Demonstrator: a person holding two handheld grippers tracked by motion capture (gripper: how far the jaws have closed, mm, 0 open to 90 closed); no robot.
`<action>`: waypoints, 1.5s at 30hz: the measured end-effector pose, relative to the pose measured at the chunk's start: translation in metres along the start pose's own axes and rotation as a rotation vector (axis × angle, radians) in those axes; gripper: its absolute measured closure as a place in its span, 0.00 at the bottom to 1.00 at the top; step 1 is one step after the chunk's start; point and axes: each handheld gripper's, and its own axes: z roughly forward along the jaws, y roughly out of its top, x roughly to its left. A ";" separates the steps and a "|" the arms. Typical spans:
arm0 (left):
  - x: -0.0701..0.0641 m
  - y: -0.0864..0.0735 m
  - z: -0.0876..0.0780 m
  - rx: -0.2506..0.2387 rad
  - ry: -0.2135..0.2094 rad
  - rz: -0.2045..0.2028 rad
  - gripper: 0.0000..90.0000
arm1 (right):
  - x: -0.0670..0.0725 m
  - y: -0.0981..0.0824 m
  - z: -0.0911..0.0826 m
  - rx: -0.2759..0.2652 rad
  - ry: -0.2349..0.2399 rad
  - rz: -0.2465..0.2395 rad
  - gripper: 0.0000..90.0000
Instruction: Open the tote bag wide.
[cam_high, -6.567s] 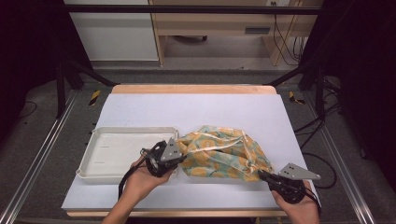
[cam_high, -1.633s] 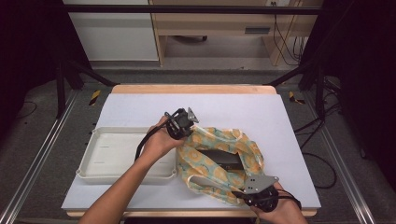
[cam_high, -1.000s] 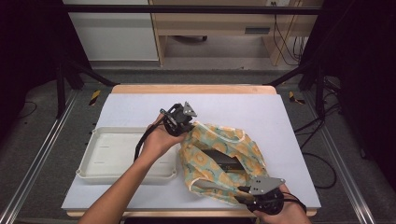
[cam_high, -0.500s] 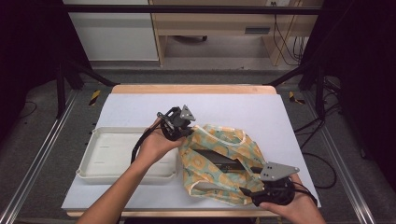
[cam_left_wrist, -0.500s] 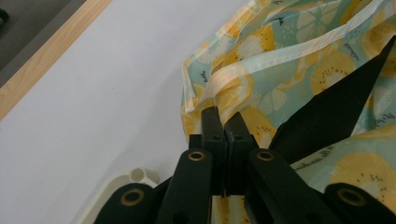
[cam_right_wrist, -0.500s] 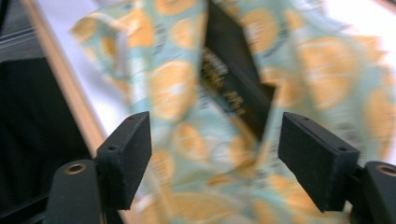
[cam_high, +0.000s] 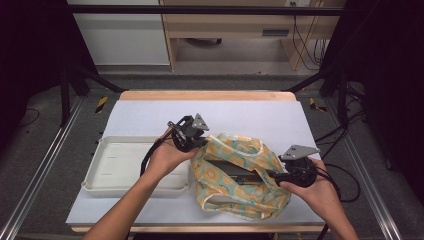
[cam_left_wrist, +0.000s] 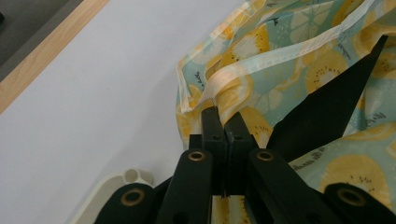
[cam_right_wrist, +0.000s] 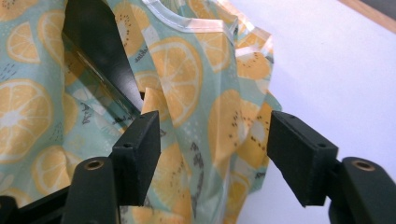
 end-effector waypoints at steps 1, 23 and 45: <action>0.000 0.000 0.000 0.000 0.000 0.000 1.00 | 0.000 0.001 0.002 0.000 0.006 -0.005 0.46; -0.007 0.002 0.020 0.027 -0.028 0.029 0.94 | -0.041 0.026 0.018 -0.007 -0.141 0.005 1.00; -0.054 -0.010 -0.013 0.002 -0.173 0.247 0.23 | -0.035 0.018 0.020 -0.021 -0.059 0.012 0.99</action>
